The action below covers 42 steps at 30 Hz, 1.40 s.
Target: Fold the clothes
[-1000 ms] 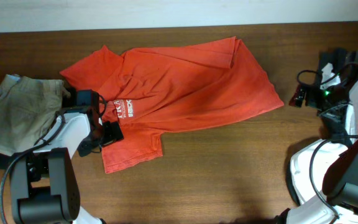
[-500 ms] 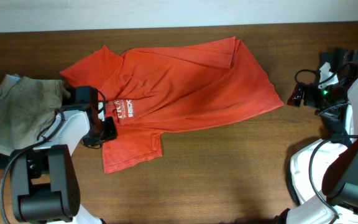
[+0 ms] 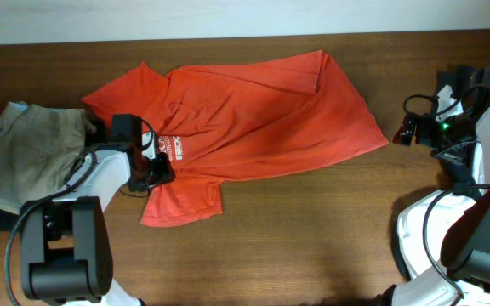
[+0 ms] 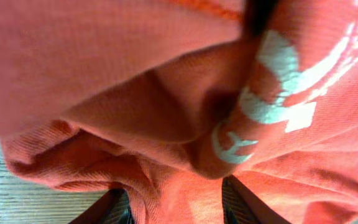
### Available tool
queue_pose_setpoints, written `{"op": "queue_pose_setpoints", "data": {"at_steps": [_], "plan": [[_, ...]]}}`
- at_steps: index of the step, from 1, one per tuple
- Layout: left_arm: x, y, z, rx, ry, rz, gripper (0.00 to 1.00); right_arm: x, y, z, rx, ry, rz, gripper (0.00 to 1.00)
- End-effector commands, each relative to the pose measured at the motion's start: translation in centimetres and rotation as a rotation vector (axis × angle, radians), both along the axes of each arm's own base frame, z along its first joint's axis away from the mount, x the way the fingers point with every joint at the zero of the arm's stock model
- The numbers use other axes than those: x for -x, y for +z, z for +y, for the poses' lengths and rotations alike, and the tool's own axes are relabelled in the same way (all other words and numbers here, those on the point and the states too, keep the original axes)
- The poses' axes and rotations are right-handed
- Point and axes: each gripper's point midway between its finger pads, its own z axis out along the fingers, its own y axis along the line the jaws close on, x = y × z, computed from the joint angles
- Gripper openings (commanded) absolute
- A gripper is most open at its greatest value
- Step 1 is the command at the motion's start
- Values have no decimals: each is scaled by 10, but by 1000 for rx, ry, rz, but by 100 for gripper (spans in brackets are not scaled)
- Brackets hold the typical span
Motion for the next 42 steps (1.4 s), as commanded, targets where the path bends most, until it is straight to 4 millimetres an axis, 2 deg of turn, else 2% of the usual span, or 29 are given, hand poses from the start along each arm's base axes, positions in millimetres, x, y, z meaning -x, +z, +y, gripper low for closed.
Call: {"op": "queue_pose_setpoints", "data": {"at_steps": [1, 3, 4, 6, 7, 8, 10, 12, 14, 17, 19, 21, 22, 24, 26, 28, 30, 31, 33, 34, 35, 36, 37, 38, 39, 40, 42], "plan": [[37, -41, -4, -109, -63, 142, 36, -3, 2, 3, -7, 17, -11, 99], [38, -41, -4, -128, -69, 146, 6, -3, 2, 3, -7, 17, -11, 99], [38, -41, -3, -128, -68, 148, 0, -3, 2, 3, -7, 17, -11, 99], [37, -37, -4, -128, -69, 148, 0, -3, 2, 3, -7, 17, -11, 99], [35, -27, -4, -129, -74, 151, 0, -3, 2, 3, -7, 17, -11, 99], [28, -2, -2, -133, -108, 131, 0, -2, 1, 4, -10, 12, -5, 99], [20, 32, 4, -136, -117, 98, 0, 2, -2, 6, -21, 6, 16, 99], [15, 78, 19, -141, -102, 42, 0, 8, -10, 15, -50, 3, 43, 99], [15, 99, 29, -138, -62, -9, 0, 11, -26, 37, -104, 41, 52, 99], [31, 100, 31, -131, -49, 46, 0, 14, -62, 68, -120, 24, 74, 97], [34, 99, 31, -130, -50, 57, 0, 13, -89, 89, -128, -21, 67, 92], [34, 99, 31, -130, -50, 59, 0, 7, -105, 101, -128, -43, 23, 91], [34, 99, 31, -130, -50, 61, 0, 2, -113, 104, -119, -77, -10, 91], [34, 99, 31, -130, -50, 60, 0, -10, -125, 97, -69, -183, -73, 91], [34, 99, 31, -130, -50, 60, 0, -19, -126, 95, -74, -230, -119, 91], [34, 99, 31, -130, -50, 61, 0, -22, -125, 95, -75, -236, -130, 85], [34, 99, 31, -129, -50, 60, 0, -22, -127, 95, -75, -236, -127, 72], [34, 99, 31, -130, -50, 60, 0, -21, -130, 95, -76, -236, -121, 59], [34, 99, 31, -129, -49, 61, 0, -15, -141, 98, -76, -232, -82, 54], [34, 99, 31, -129, -47, 61, 0, -13, -146, 99, -77, -229, -68, 48], [34, 99, 31, -129, -47, 61, 0, -12, -149, 100, -76, -227, -58, 38], [34, 99, 31, -129, -47, 61, 0, -13, -149, 100, -76, -228, -63, 11], [34, 99, 31, -129, -47, 60, 0, -15, -148, 100, -76, -228, -71, 4], [34, 99, 31, -129, -47, 58, 0, -17, -147, 99, -76, -227, -76, 4], [33, 100, 31, -129, -47, 56, 0, -21, -140, 99, -71, -204, -89, 4], [33, 100, 31, -126, -48, 58, 0, -27, -124, 98, -61, -174, -108, 4], [27, 108, 16, -48, -80, 24, 0, -49, -63, 94, -28, -84, -191, 4]]}}
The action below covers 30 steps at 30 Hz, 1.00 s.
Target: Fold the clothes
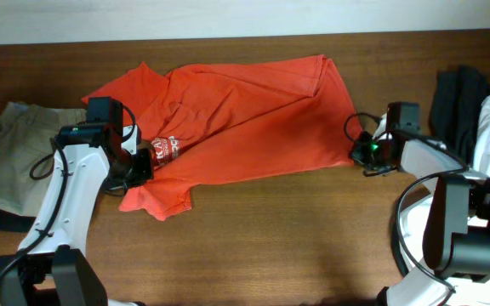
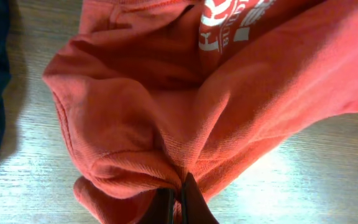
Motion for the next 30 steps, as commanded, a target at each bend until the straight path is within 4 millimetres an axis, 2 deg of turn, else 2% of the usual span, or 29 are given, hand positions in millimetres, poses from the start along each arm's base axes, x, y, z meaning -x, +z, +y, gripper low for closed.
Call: {"op": "queue_pose_setpoints", "data": {"at_steps": [1, 2, 3, 4, 5, 6, 8, 9, 10, 11, 12, 14, 16, 17, 19, 21, 22, 26, 28, 29, 30], "plan": [[-21, 31, -19, 111, -68, -98, 0, -35, 98, -8, 94, 116, -159, 4], [-39, 59, -15, 103, -64, -173, 0, -46, 172, -22, 125, 101, -252, 4], [-54, 87, -10, 95, -55, -247, 0, -46, 198, -30, 135, 84, -282, 4], [-68, 119, -2, 85, -42, -328, 0, -43, 248, -45, 153, 46, -330, 4], [-82, 160, 10, 67, -21, -438, 0, -38, 278, -55, 164, 20, -355, 4], [-89, 182, 17, 56, -10, -498, 0, -32, 303, -62, 181, 20, -381, 4], [-100, 271, 38, 8, 21, -732, 0, -19, 368, -64, 253, 66, -492, 4], [-100, 289, 41, -2, 24, -780, 0, -15, 386, -63, 271, 70, -531, 4], [-99, 315, 42, -15, 22, -848, 0, -6, 422, -61, 296, 64, -605, 4], [-96, 335, 41, -24, 18, -901, 0, 2, 446, -58, 314, 60, -663, 4], [-90, 365, 40, -37, 12, -978, 0, 14, 478, -55, 342, 51, -740, 4], [-77, 402, 38, -54, 5, -1077, 0, 31, 511, -55, 391, 28, -824, 4], [-58, 440, 34, -74, -2, -1182, 0, 48, 534, -58, 446, -10, -878, 4], [-48, 456, 36, -100, 10, -1229, 0, 53, 539, -62, 470, -31, -886, 4], [-40, 469, 37, -117, 17, -1267, 0, 57, 541, -68, 499, -58, -881, 4], [-42, 463, 37, -110, 17, -1243, 0, 52, 533, -69, 498, -49, -854, 4], [-48, 453, 38, -105, 18, -1211, 0, 47, 524, -70, 489, -44, -824, 4], [-99, 392, 43, -62, 15, -1030, 0, 2, 450, -80, 413, 5, -591, 4], [-139, 350, 40, -52, -29, -933, 0, -32, 411, -78, 353, 82, -518, 4], [-157, 335, 37, -62, -69, -917, 0, -52, 398, -76, 321, 105, -513, 4], [-184, 324, 34, -78, -111, -935, 0, -80, 388, -72, 295, 131, -546, 4]]}}
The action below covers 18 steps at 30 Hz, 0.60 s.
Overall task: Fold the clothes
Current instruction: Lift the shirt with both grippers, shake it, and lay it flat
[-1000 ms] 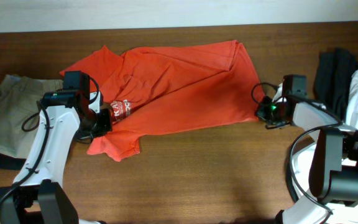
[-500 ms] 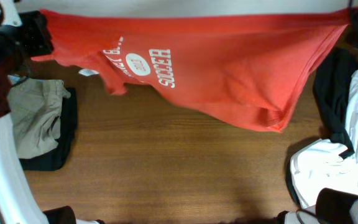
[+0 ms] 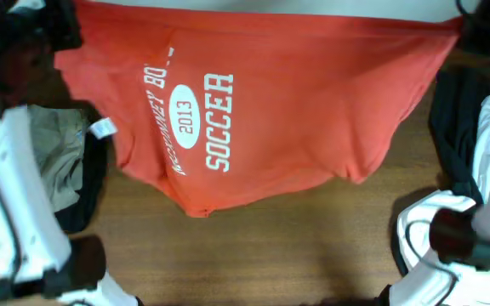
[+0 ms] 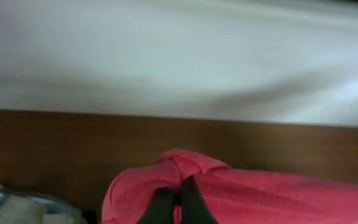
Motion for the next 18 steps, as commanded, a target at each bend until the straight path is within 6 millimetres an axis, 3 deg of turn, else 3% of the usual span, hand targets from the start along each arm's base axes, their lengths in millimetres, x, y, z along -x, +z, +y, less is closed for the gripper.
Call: {"op": "queue_pose_setpoints", "data": {"at_steps": [1, 3, 5, 7, 8, 10, 11, 13, 14, 15, 18], "plan": [[-71, -22, 14, -134, -6, -84, 0, -65, -15, -7, 7, 20, -86, 4], [-119, -5, 22, -120, 30, -258, 0, -114, 7, -6, -28, -7, -270, 4], [-139, 31, 24, -26, 75, -437, 0, -136, 55, 0, -11, -4, -484, 4], [-137, 66, 24, -11, 80, -571, 0, -134, 87, 0, 8, 2, -593, 4], [-132, 83, 23, -15, 79, -615, 0, -129, 96, -12, 34, -49, -611, 4], [-122, 86, 21, -15, 74, -581, 0, -123, 84, -28, 44, -87, -557, 4], [-119, 76, 18, -5, 58, -524, 0, -120, 71, -32, 49, -91, -503, 4], [-110, 30, 3, 42, -10, -321, 0, -112, 40, -28, 85, -56, -373, 4], [-96, -21, -9, 81, -34, -106, 0, -99, 3, -20, 100, -13, -219, 4], [-88, -46, -14, 78, -46, -4, 0, -88, -24, -13, 104, 21, -104, 4], [-42, -156, -43, 7, -188, 442, 0, -46, -119, -1, 60, 83, 287, 4]]}}
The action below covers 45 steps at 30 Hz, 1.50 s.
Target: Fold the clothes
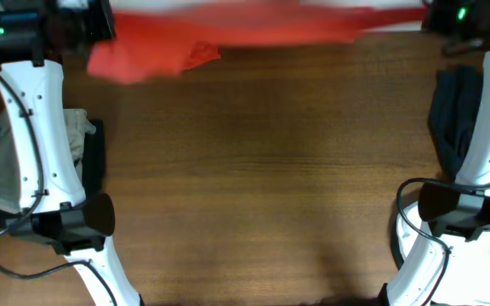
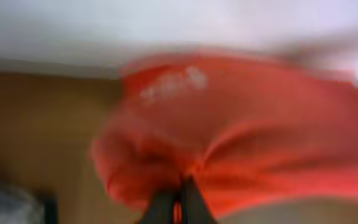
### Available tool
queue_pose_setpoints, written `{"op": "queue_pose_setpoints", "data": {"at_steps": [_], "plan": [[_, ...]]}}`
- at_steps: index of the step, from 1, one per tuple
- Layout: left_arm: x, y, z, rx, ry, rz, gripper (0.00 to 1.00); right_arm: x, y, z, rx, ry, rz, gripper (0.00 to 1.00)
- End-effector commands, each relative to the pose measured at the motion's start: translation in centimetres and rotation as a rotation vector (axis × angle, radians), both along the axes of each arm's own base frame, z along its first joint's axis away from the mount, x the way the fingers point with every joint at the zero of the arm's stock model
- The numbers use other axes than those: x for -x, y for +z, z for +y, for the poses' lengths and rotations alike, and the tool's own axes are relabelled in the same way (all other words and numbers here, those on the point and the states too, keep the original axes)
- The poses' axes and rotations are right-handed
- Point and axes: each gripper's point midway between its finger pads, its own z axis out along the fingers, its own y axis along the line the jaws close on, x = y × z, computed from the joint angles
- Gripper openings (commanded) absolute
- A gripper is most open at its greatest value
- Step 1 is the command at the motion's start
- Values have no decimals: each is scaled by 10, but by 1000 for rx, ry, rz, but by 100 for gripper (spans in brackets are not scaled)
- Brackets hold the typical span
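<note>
The red T-shirt (image 1: pixel 228 25) shows as a thin blurred band across the top of the overhead view, stretched in the air between both grippers. My left gripper (image 1: pixel 100 21) is at the top left, shut on the shirt's left end. In the left wrist view the fingers (image 2: pixel 180 186) pinch bunched red cloth (image 2: pixel 241 137), blurred by motion, with white print faintly visible. My right gripper (image 1: pixel 436 15) sits at the top right, where the shirt's other end reaches it. Its jaws are hard to make out.
A khaki garment lies at the table's left edge on a dark cloth (image 1: pixel 96 161). Dark clothes (image 1: pixel 453 110) lie at the right behind the right arm. The brown wooden table (image 1: pixel 262 170) spans the middle.
The shirt hung broad and spread toward the camera, its soccer print readable. Now it is a narrow blurred strip at the far edge, still held at both ends, and the tabletop below shows.
First the shirt lay crumpled on the table with my left gripper at its lower left part and my right arm far off. Then the left was shut on the hem and the right was at the shirt's right edge. After that both held it up spread; now it is at the far edge.
</note>
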Motion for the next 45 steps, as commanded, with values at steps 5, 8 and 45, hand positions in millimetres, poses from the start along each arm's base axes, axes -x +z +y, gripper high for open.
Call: {"op": "queue_pose_setpoints", "data": {"at_steps": [5, 8, 45], "plan": [[74, -193, -30, -120, -194, 748, 0, 96, -188, 8, -68, 43, 703, 4], [110, -237, -26, -138, -203, 948, 0, 130, -225, -1, -37, -16, 862, 4], [66, -262, -17, -46, 44, 405, 0, 44, -248, -2, -51, -18, 287, 11]]}}
